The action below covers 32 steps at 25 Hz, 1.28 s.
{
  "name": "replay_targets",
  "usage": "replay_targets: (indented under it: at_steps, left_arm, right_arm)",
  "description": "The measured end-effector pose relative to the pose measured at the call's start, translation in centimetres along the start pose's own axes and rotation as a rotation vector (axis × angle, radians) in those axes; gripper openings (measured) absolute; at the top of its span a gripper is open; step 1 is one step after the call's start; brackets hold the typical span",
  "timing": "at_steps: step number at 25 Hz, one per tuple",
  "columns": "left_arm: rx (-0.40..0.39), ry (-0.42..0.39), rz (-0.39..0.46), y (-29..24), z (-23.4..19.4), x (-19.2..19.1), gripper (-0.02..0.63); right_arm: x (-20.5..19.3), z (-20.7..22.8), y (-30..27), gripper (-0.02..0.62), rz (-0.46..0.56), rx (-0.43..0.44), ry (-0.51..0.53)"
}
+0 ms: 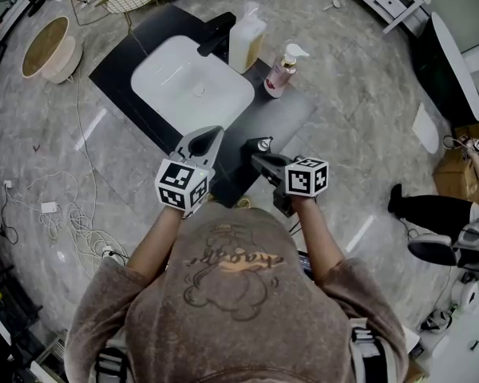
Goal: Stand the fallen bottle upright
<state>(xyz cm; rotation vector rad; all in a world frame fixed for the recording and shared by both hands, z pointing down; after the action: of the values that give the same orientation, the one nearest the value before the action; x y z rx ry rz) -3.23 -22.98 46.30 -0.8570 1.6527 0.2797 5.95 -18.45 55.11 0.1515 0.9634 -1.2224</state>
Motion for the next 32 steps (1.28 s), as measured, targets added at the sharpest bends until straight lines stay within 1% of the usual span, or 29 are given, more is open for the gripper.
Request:
replay_targets:
  at_steps: [6, 12, 17, 21, 26, 30, 32]
  left_arm:
    - [-0.011, -0.006, 0.006, -0.2, -0.1, 0.5, 0.018]
    - [-0.031, -0.008, 0.019, 0.0, 0.2, 1.4, 0.018]
    - [-0.042, -0.004, 0.037, 0.4, 0.4, 2.3, 0.018]
    - [-0.056, 0.001, 0.047, 0.6, 0.8, 2.8, 0.018]
    - [-0.060, 0.014, 0.045, 1.1, 1.1, 2.5, 0.018]
    - [-0.061, 0.021, 0.040, 1.1, 0.9, 1.9, 0.018]
    - [-0.060, 0.022, 0.042, 1.2, 0.9, 1.7, 0.018]
  right_arm:
    - [2.8, -0.9, 0.8, 0.000, 0.085, -0.007, 0.041]
    - [6.2, -1.4, 3.2, 0.002, 0.197, -0.068, 0.115]
    - [7.2, -1.1, 5.4, 0.002, 0.263, -0.168, 0.188]
    - [7.3, -0.4, 7.3, 0.002, 0.309, -0.258, 0.209]
    - [7.7, -0.6, 9.4, 0.002, 0.374, -0.373, 0.306]
    - [8.1, -1.2, 10.4, 0.002, 0.448, -0.448, 0.369]
    - [8.0, -1.5, 10.7, 0.002, 0.467, -0.475, 0.395]
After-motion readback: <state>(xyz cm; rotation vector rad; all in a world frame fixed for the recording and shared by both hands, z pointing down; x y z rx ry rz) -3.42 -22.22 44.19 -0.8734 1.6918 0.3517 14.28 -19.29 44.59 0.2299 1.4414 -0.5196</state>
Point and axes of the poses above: the fingertips, and each gripper's own axes: y backward along the fingers, z to its right, x out of its top, the point moved 1 cm from there along y, backward along the fingers, and after that the axes turned 6 degrees about y, right-handed, at the moved point
